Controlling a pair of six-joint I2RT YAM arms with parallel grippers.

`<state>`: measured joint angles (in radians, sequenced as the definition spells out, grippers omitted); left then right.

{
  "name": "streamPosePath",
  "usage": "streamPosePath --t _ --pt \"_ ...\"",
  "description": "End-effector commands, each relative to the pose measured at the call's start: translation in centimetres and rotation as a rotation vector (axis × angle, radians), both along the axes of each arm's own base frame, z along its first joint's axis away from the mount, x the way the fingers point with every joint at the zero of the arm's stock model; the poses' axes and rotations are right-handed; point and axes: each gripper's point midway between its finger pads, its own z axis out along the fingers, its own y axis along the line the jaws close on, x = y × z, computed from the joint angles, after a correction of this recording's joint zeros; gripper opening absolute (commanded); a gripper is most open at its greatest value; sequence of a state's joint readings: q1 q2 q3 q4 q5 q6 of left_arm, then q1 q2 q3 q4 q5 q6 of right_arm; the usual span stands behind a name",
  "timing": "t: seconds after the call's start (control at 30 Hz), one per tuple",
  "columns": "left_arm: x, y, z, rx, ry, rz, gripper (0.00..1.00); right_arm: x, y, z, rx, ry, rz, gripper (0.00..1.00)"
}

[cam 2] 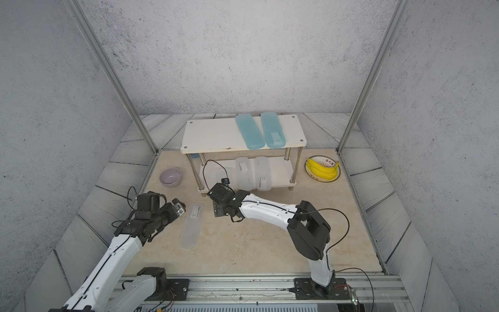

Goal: Place the pencil cases on the shelf according to color
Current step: Pick up the pencil case from the center of the board, then place the pencil case on the shelf.

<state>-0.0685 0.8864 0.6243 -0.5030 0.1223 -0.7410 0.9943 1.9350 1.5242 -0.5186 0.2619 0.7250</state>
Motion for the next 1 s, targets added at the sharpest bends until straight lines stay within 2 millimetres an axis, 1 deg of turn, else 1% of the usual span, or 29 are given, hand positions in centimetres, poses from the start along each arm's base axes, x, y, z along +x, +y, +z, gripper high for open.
streamPosePath --t 0.0,0.13,0.3,0.37,0.43,0.5,0.67,0.77,0.9,0.97 --pt "0.0 -0.2 -0.3 -0.013 -0.004 -0.009 0.99 2.5 0.6 -0.1 0.012 -0.015 0.0 0.54" --pt "-0.1 -0.2 -0.4 -0.012 0.001 -0.013 0.99 4.5 0.7 -1.5 -0.019 0.006 -0.005 0.55" --pt "0.0 -0.3 -0.9 -0.018 0.004 -0.014 0.99 6.3 1.2 -2.9 -0.042 0.01 -0.009 0.55" --pt "0.1 -0.4 -1.1 -0.023 0.012 -0.018 0.99 6.8 1.2 -3.4 -0.052 0.019 -0.015 0.6" --pt "0.2 -0.5 -1.3 -0.027 0.018 -0.025 0.99 7.2 1.3 -3.6 -0.057 0.026 -0.017 0.7" --pt "0.3 -0.7 -1.4 -0.031 0.023 -0.028 0.99 7.3 1.4 -3.6 -0.067 0.031 -0.013 0.76" --pt "0.3 -0.8 -1.5 -0.036 0.026 -0.033 0.99 6.7 1.1 -2.8 -0.089 0.069 0.006 0.82" --pt "0.3 -0.8 -1.6 -0.04 0.027 -0.035 0.99 6.2 0.7 -1.7 -0.09 0.077 0.012 0.84" --pt "0.2 -1.0 -1.6 -0.047 0.028 -0.039 0.99 6.0 0.4 0.2 -0.079 0.058 0.018 0.89" --pt "0.1 -1.0 -1.7 -0.051 0.031 -0.039 0.99 5.9 0.4 0.9 -0.07 0.053 0.021 0.93"
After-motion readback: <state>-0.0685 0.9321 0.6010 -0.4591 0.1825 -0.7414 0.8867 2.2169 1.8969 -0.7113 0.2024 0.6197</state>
